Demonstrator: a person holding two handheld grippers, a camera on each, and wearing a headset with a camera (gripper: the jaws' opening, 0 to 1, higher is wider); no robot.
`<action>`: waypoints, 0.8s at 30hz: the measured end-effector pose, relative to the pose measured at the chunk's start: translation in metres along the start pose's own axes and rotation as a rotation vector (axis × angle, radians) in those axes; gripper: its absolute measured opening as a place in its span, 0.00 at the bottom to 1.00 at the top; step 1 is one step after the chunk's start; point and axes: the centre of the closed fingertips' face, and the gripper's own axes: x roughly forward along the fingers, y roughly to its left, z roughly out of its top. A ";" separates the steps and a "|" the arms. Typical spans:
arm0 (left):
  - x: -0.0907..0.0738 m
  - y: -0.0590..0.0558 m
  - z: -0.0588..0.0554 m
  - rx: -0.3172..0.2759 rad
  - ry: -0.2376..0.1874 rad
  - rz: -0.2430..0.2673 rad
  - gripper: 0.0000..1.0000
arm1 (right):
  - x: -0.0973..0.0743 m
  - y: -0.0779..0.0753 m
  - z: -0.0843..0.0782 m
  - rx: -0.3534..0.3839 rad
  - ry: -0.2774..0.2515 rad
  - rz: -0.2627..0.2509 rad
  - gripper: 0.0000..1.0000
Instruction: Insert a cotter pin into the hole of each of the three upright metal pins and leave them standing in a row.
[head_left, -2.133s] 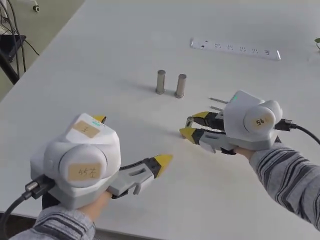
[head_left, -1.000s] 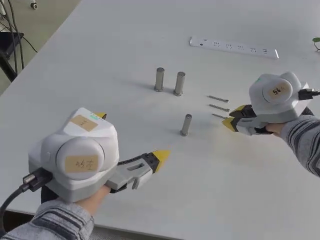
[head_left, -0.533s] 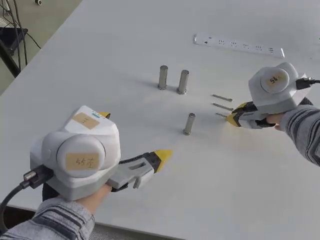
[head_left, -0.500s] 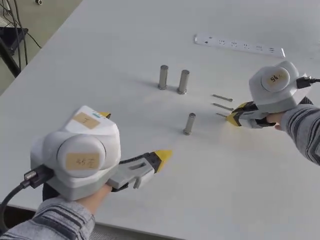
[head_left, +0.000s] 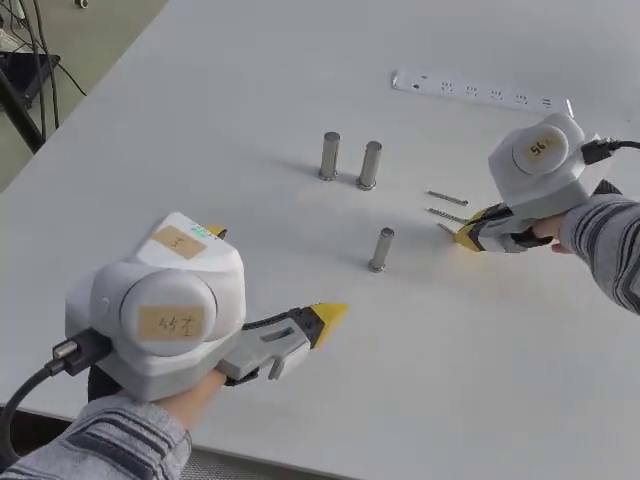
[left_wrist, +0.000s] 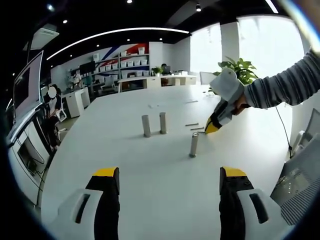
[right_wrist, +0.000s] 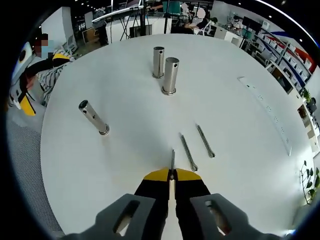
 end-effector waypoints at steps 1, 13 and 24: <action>0.000 0.000 0.000 -0.001 0.000 0.001 0.80 | 0.001 -0.001 0.001 -0.037 -0.007 -0.008 0.00; 0.001 -0.004 -0.003 0.018 0.023 -0.018 0.78 | -0.009 0.011 0.010 -0.090 -0.098 -0.025 0.00; 0.001 -0.015 0.004 0.058 0.017 -0.040 0.76 | -0.038 0.038 0.033 -0.198 -0.232 -0.018 0.00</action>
